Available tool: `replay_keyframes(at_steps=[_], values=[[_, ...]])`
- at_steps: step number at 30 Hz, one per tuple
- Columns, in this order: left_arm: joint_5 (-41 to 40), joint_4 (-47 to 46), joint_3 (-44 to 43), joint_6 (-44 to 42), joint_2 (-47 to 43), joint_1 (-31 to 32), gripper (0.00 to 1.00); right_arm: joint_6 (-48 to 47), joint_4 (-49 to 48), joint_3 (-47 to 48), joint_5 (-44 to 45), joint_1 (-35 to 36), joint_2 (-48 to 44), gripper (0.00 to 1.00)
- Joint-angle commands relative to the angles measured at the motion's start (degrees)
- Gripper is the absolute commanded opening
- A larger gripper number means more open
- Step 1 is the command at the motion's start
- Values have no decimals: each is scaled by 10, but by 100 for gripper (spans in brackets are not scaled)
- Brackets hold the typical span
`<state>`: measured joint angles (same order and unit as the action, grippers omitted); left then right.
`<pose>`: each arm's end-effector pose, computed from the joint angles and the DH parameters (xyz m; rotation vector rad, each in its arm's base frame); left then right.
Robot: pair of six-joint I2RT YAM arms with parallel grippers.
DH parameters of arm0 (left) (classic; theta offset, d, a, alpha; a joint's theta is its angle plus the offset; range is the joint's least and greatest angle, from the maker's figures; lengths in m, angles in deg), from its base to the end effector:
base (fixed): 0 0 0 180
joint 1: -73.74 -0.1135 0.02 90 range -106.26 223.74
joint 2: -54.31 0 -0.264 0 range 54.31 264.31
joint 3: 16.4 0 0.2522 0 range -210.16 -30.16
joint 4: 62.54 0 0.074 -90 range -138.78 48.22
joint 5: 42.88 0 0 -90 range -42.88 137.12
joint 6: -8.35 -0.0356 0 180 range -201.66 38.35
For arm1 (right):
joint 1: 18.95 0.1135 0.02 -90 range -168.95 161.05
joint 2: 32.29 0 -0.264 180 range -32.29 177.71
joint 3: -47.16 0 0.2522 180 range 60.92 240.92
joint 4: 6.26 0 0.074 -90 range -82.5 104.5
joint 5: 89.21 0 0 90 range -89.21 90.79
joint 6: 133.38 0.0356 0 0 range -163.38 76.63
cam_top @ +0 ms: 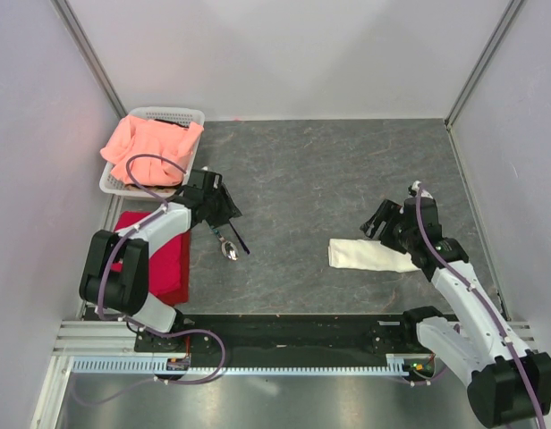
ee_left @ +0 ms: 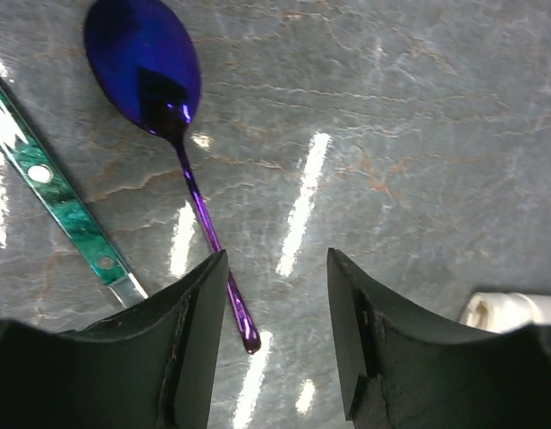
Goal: Fold the napkin into a case and place the utensils inside
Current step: Pick up the spoon from the corner of the board.
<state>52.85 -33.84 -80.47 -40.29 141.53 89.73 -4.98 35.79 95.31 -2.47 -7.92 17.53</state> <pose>0.2938 -0.0879 0.1920 -0.5173 2.4993 -0.5355 0.1772 0.0366 0.2321 0.5362 2.3248 0.4879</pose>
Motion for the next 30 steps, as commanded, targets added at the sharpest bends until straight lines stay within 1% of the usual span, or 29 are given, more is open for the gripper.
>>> replay_keyframes(at_steps=[1,5,8,13,15,16,17,19,20,22,23,24,25,26,27,28,29,30], values=[[-55,11,-30,-27,32,3,53,-72,21,66,-24,-1,10,79],[-81,28,-54,-20,55,4,52,-97,33,84,-25,-1,36,79],[-100,29,-57,-12,69,5,53,-106,31,86,-31,-1,41,79],[-87,33,-86,-12,122,5,53,-111,17,82,-41,0,39,80],[-88,34,-93,-14,143,5,51,-118,17,83,-41,0,41,80],[-89,33,-97,-14,148,5,49,-119,17,83,-40,0,43,80],[-88,33,-100,-15,157,5,42,-121,17,83,-39,-1,43,80],[-83,33,-105,-20,163,5,32,-126,11,81,-42,-1,45,81],[-69,31,-106,-20,162,4,16,-126,9,78,-45,0,46,81],[-40,13,-102,-23,150,5,4,-136,3,74,-58,-1,55,82],[-6,7,-100,-25,145,6,2,-138,4,74,-62,-1,61,84],[11,2,-98,-29,128,7,2,-141,4,76,-71,0,74,84],[33,-22,-89,-37,118,7,2,-150,-1,78,-98,-1,80,85],[91,-38,-82,-41,105,9,2,-154,-4,79,-119,-1,86,87],[127,-58,-74,-43,94,10,2,-161,-7,83,-140,-1,102,88],[170,-85,-55,-44,70,11,2,-172,-17,86,-201,0,111,89],[254,-147,-45,-42,57,18,2,-179,-26,88,-237,-1,127,89],[286,-188,-34,-38,45,26,2,-184,-38,85,-273,0,134,89]])
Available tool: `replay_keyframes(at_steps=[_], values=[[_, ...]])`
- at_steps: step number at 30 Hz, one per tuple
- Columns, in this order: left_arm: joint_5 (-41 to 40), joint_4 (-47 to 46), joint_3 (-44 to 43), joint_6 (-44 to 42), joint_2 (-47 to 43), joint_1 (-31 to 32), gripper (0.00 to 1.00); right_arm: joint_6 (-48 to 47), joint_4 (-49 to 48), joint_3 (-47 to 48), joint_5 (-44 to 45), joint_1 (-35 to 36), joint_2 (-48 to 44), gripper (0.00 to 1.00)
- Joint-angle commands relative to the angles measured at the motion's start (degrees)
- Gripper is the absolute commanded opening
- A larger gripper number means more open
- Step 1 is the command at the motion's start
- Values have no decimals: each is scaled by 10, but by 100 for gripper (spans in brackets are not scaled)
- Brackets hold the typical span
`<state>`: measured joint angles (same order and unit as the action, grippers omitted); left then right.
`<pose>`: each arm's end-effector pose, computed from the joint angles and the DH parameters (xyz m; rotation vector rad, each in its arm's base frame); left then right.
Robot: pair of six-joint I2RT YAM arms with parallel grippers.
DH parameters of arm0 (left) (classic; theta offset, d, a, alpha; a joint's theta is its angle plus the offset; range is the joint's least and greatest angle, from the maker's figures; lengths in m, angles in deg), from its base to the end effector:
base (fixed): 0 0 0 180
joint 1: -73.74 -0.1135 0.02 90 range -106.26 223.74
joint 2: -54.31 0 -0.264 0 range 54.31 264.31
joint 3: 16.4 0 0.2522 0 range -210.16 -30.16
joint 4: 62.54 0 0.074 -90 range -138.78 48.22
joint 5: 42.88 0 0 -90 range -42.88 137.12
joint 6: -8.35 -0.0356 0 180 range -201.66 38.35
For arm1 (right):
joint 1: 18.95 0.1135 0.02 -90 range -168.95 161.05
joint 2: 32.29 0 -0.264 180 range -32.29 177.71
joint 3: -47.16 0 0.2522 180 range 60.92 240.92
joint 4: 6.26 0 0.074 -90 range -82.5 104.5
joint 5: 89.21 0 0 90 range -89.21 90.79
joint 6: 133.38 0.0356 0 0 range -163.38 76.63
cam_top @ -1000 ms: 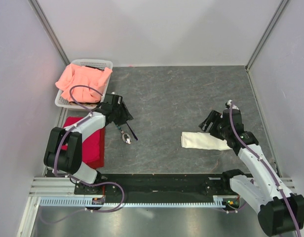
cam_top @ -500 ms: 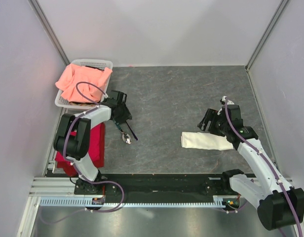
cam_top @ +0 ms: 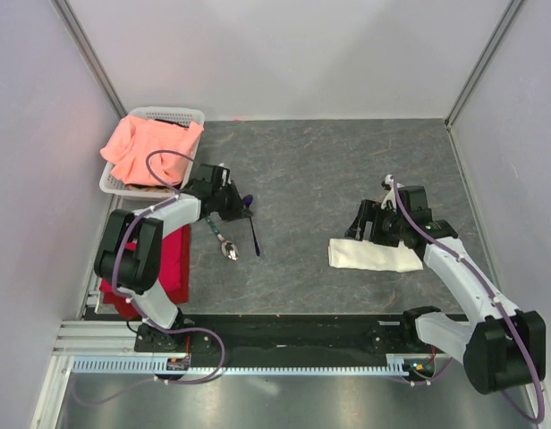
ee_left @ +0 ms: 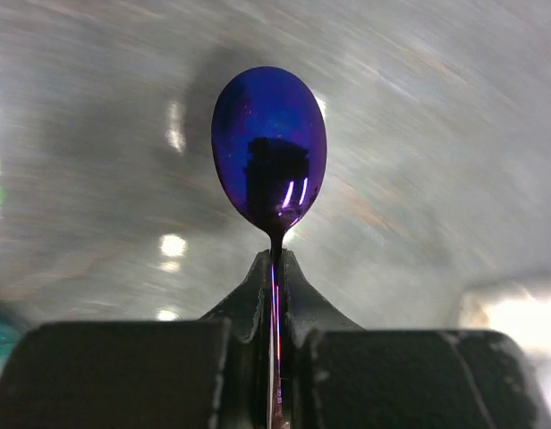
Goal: Fold the napkin into a case and place the utensils inside
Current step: Pick up the spoon from the corner of the board, then pass from the left arm to the right
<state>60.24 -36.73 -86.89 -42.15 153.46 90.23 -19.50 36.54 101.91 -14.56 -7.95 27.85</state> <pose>0.3299 -0.1061 0.1647 -0.4282 2.5879 -0.6604 0.2062 0.0497 0.2380 0.1499 2.4562 0.5973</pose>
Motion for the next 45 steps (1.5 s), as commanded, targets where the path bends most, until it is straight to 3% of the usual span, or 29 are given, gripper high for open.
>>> replay_keyframes(at_steps=[1,6,8,13,21,24,27,28,29,31,32,34,35,37,40,42,43,45], values=[[237,-188,49,-6,-106,31,2,-39,-68,18,-190,2,36,89],[336,-431,100,62,-155,129,2,-13,-136,26,-281,92,63,88],[366,-489,114,75,-152,164,2,5,-167,29,-299,137,66,88],[402,-698,158,167,-138,177,2,59,-271,-13,-346,173,36,86],[381,-758,171,209,-123,177,2,148,-412,-71,-325,236,24,73],[365,-763,175,215,-131,179,2,163,-445,-76,-294,256,27,61],[351,-753,182,208,-143,179,2,160,-438,-71,-263,267,27,41],[346,-746,184,203,-155,178,2,158,-429,-66,-260,269,30,14],[343,-716,186,195,-162,178,2,148,-417,-55,-253,270,39,0],[339,-657,178,146,-181,174,9,127,-376,-43,-252,274,46,0],[342,-603,169,122,-204,167,24,82,-344,-23,-234,276,41,0],[339,-480,157,53,-236,146,38,26,-206,6,-136,276,34,0],[331,-444,155,33,-275,137,60,0,-162,38,-100,276,33,0],[294,-321,142,-28,-313,114,73,-64,-68,61,0,276,28,0],[182,-103,66,-109,-353,109,80,-122,2,96,113,281,25,0],[148,-23,-2,-90,-334,107,81,-159,29,117,150,290,28,0],[142,48,-28,-71,-319,103,78,-171,35,125,218,307,31,0],[167,100,-100,-6,-269,101,73,-197,46,131,306,330,31,0]])
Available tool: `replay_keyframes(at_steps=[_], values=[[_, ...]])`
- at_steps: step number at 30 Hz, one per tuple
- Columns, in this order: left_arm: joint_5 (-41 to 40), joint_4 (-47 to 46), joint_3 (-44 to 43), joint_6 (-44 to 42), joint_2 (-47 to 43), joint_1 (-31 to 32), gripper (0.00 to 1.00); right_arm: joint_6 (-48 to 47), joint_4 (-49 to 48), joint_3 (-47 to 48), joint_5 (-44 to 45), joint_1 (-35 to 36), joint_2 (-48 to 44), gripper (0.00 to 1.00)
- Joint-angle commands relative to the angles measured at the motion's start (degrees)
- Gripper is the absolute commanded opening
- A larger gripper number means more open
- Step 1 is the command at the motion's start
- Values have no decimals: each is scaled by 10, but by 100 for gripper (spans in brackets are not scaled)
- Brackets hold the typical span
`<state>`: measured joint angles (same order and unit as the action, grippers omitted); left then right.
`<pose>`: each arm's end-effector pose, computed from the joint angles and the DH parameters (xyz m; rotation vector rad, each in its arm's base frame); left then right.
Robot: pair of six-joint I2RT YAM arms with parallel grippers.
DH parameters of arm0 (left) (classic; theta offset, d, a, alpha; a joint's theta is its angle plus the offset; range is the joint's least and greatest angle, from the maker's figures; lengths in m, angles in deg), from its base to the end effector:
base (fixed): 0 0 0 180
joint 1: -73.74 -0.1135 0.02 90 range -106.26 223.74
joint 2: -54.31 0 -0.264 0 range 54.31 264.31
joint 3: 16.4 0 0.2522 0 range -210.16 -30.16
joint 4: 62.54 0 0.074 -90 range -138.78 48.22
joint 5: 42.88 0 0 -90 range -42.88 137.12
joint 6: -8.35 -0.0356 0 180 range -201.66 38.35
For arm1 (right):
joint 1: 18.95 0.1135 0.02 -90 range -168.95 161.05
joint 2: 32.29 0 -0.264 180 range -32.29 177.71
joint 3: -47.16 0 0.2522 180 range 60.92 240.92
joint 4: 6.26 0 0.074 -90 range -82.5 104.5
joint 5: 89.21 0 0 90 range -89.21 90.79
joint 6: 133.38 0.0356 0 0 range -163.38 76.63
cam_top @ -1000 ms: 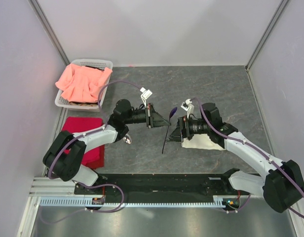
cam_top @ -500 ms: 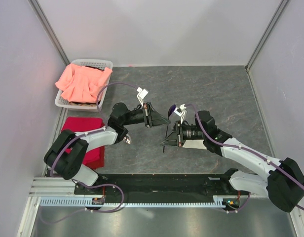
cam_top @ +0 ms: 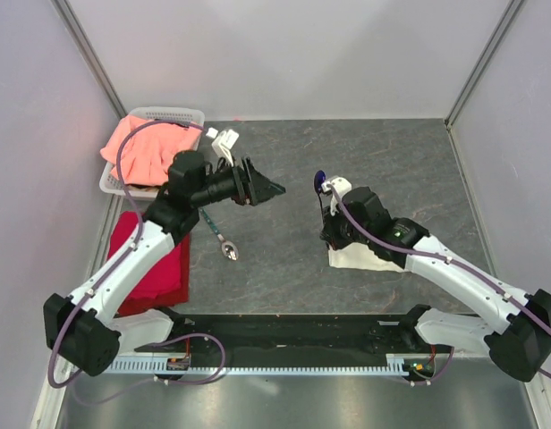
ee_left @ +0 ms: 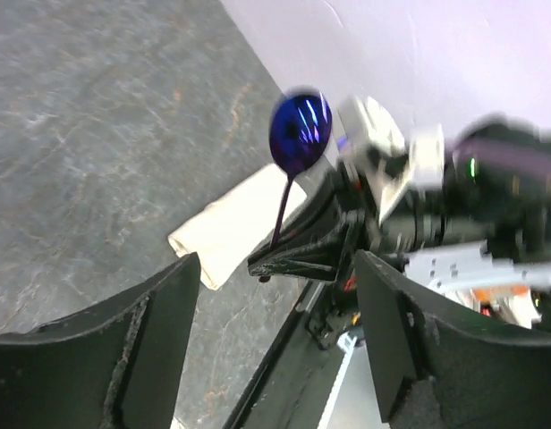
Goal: Fold the napkin into a case and place the utensils inside
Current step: Pass from the left arm to the right, then pass from the right arm to the left
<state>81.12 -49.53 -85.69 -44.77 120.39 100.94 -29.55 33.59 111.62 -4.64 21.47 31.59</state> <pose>0.2282 -0.1396 0.3513 0.3181 1.8810 -1.3041 0.1811 0.1586 0.2838 -0.5856 2.2510 0.6008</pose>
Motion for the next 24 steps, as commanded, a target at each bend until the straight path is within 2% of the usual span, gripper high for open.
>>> replay_keyframes(at_steps=[1,3,4,5,9,11,14,24], values=[[2,255,-129,44,77,-7,67,-106,76,39,285,59,-9,0],[52,248,-158,98,101,-5,59,-130,67,41,352,81,-18,0],[51,247,-166,109,107,-1,55,-165,55,35,404,106,-30,0],[41,247,-183,119,106,1,55,-185,50,34,428,119,-35,0],[11,276,-227,137,104,0,62,-280,22,27,562,178,-40,0],[19,276,-229,157,106,4,70,-332,2,27,621,208,-39,0],[31,279,-215,184,106,6,72,-400,-22,19,640,232,-49,0],[18,283,-204,248,68,32,73,-461,-7,20,701,281,-24,0]])
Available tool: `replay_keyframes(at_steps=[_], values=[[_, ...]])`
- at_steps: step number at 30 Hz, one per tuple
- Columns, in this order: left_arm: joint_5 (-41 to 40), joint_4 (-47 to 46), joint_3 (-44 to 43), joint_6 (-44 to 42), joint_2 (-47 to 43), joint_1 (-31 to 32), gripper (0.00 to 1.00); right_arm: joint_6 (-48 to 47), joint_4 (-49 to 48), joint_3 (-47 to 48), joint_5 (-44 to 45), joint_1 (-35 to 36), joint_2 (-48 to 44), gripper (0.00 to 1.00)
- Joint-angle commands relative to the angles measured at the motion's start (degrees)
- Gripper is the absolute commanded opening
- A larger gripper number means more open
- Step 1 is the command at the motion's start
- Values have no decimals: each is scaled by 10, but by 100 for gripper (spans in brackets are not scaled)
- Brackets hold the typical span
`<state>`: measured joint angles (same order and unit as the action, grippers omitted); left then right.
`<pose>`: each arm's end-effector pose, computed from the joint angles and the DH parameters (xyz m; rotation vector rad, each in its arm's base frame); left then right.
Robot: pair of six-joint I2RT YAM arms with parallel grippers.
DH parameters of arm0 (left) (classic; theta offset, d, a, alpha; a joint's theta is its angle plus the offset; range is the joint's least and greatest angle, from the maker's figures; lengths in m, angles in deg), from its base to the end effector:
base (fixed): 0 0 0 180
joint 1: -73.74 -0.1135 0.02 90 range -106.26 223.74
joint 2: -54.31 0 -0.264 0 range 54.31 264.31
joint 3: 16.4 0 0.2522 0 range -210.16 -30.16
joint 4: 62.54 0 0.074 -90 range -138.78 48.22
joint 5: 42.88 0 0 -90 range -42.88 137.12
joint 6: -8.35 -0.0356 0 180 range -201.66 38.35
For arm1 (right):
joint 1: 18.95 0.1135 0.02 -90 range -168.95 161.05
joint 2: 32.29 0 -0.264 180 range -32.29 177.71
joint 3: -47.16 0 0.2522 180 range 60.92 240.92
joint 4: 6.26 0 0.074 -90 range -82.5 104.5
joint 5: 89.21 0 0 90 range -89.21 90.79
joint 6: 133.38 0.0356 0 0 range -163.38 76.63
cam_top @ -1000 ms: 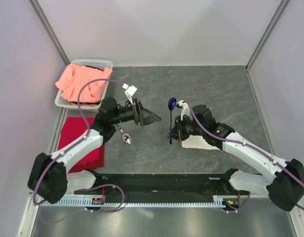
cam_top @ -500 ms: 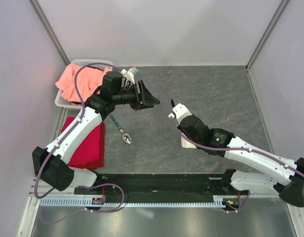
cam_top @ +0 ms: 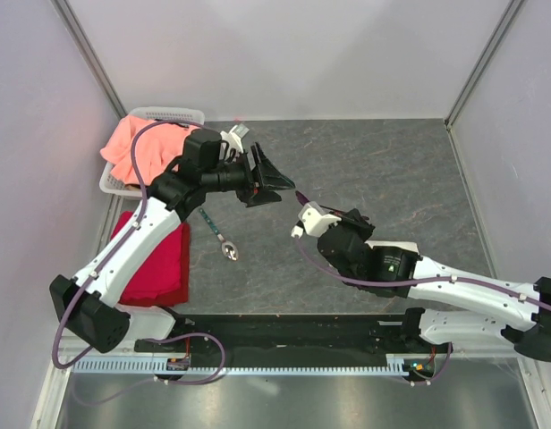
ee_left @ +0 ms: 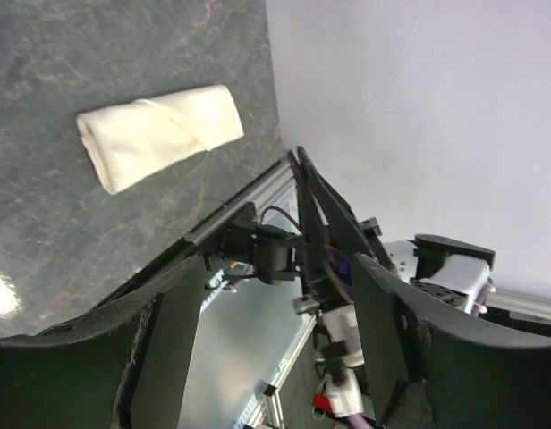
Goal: Fold the napkin into a case and place the utensils inside
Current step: Pass from the right arm to the left
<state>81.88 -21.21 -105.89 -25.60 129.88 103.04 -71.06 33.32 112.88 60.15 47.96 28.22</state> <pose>0.2435 -0.1599 0.3823 -0.1058 2.3288 -1.4706 0.1134 0.1878 0.3142 -0.9744 1.6503 -0.6602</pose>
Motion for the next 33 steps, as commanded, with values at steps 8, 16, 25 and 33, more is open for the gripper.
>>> replay_keyframes(at_steps=[8,16,25,33], values=[[-21,-2,0,107,-46,45,71,-47,-15,8,68,30,29,0],[-31,-1,19,125,-44,62,52,-56,-31,-7,76,31,17,0],[-41,-1,14,114,-29,77,13,-55,-45,-10,93,33,15,0],[-152,3,18,-9,-37,79,2,232,98,55,46,34,-35,81]])
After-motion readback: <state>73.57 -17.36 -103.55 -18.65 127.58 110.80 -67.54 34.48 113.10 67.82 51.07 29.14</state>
